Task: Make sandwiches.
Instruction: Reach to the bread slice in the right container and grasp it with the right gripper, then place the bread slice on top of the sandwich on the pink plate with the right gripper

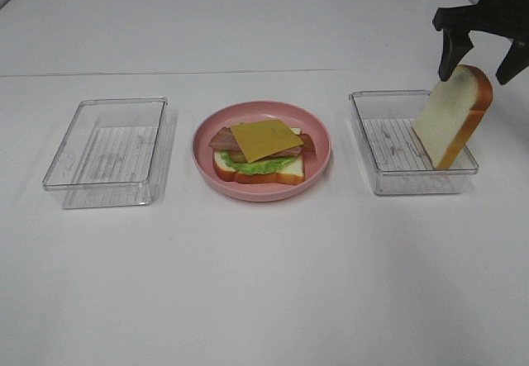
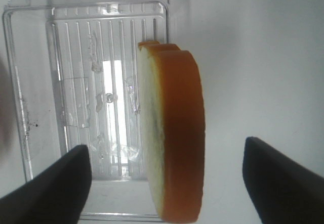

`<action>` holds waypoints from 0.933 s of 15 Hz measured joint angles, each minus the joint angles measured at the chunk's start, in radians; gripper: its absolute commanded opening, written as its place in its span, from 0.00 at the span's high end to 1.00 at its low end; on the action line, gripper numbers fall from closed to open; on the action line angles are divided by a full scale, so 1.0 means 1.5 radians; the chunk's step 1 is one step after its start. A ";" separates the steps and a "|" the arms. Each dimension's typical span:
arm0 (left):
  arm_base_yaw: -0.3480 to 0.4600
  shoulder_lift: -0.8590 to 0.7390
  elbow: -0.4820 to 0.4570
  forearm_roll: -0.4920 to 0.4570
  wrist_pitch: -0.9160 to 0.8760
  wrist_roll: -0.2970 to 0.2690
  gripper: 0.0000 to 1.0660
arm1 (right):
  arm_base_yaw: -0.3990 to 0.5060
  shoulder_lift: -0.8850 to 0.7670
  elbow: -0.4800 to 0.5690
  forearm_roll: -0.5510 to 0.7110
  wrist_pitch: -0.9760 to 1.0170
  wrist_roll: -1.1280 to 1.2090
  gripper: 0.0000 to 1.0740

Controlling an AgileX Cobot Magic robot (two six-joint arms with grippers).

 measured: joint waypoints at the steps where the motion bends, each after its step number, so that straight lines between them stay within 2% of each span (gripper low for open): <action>1: 0.000 0.000 0.000 0.000 0.000 0.000 0.24 | 0.000 0.012 0.000 -0.007 0.000 0.000 0.29; 2: 0.000 0.000 0.000 0.000 0.000 0.000 0.24 | 0.000 0.022 0.000 -0.012 0.000 0.000 0.33; 3: 0.000 0.000 0.000 0.000 0.000 0.000 0.24 | 0.000 0.031 0.000 -0.013 0.000 -0.001 0.43; 6: 0.000 0.000 0.000 0.000 0.000 0.000 0.24 | 0.000 0.040 0.000 -0.009 0.000 -0.007 1.00; 10: 0.000 0.000 0.000 0.000 0.000 0.000 0.24 | 0.000 0.031 0.000 0.005 0.000 -0.010 1.00; 14: 0.000 0.000 0.000 0.000 -0.001 0.000 0.24 | 0.000 -0.032 0.000 0.089 0.001 -0.013 1.00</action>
